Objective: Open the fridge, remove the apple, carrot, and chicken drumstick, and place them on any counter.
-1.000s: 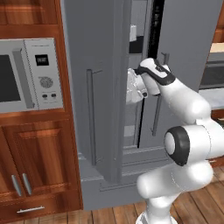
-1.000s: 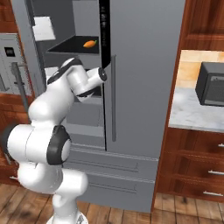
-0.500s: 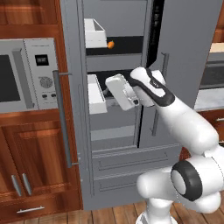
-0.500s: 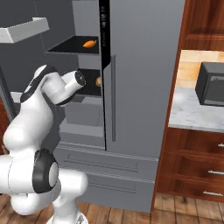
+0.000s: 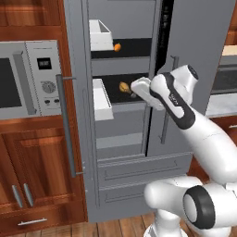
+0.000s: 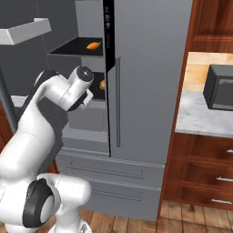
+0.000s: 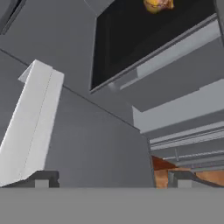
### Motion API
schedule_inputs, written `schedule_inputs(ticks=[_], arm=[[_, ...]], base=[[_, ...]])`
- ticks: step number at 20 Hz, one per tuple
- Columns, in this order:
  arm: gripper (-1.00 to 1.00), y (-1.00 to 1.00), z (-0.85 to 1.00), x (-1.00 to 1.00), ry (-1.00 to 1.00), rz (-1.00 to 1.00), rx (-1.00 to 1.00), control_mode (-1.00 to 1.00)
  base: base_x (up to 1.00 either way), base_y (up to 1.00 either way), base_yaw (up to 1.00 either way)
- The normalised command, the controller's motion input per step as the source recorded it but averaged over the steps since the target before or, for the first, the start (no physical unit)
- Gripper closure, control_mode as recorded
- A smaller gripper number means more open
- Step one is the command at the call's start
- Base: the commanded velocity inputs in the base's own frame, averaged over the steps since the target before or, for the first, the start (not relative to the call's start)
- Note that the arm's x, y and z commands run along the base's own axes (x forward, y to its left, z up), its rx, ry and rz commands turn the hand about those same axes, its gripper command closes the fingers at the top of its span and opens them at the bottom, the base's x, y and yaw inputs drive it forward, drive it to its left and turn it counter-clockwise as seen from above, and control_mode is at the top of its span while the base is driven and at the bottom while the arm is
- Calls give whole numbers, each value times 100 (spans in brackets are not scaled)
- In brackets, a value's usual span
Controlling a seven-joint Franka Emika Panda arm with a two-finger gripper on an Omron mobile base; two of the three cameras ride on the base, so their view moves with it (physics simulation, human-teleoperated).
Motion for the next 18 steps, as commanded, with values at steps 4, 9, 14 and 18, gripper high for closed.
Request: schedule_inputs(ticks=[4, 9, 14, 18], arm=[[-100, -100, 0, -1, 0, -10, -39, -100], [-100, -95, -9, -5, 0, -3, -34, -100], [-100, -72, -31, -4, -14, 0, -27, -100], [-100, -57, -28, 6, -22, 0, -16, -100]], base=[[0, 0, 0], [0, 0, 0], [0, 0, 0], [0, 0, 0]])
